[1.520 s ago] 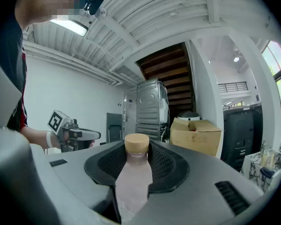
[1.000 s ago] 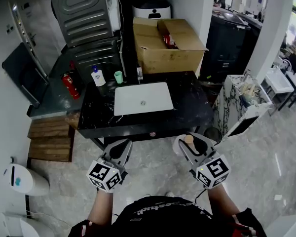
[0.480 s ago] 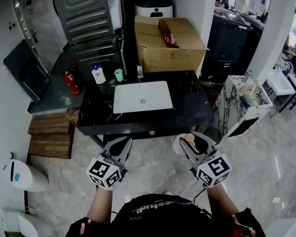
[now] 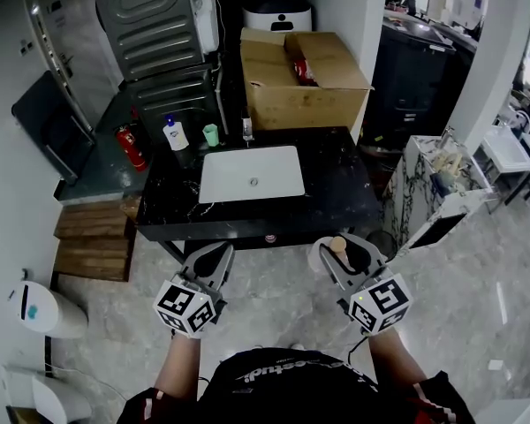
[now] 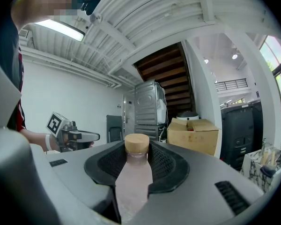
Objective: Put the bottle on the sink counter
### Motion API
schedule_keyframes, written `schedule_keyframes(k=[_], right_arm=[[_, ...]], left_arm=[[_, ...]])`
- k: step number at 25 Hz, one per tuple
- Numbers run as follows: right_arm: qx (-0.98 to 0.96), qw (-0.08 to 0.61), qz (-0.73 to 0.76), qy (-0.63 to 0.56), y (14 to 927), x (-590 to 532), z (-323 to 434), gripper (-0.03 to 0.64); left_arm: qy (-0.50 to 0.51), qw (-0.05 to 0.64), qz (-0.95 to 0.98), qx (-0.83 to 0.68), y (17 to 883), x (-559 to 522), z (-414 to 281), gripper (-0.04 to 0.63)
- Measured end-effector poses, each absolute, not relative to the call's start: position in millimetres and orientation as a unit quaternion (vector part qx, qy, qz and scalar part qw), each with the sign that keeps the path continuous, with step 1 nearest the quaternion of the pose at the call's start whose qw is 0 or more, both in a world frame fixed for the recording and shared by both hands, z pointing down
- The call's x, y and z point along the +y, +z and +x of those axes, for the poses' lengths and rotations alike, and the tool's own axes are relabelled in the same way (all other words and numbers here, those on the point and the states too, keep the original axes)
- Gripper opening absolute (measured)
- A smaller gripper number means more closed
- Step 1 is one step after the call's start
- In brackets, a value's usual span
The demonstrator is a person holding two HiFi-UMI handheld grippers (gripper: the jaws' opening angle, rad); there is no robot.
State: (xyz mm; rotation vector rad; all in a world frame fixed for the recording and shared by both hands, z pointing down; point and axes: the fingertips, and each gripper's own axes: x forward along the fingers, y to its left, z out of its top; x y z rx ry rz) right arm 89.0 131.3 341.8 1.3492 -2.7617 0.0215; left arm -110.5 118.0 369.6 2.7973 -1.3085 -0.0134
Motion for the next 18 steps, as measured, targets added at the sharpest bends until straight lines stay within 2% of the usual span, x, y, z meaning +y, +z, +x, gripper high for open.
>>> schedule_keyframes(k=[10, 18], right_arm=[[-0.896, 0.033, 0.442, 0.013, 349, 116, 117, 0.166], [-0.893, 0.034, 0.449, 0.016, 360, 65, 108, 0.166]], left_arm=[[-0.003, 0.025, 0.899, -0.436, 371, 106, -91, 0.014], [-0.005, 0.023, 0.905, -0.426, 382, 48, -93, 0.014]])
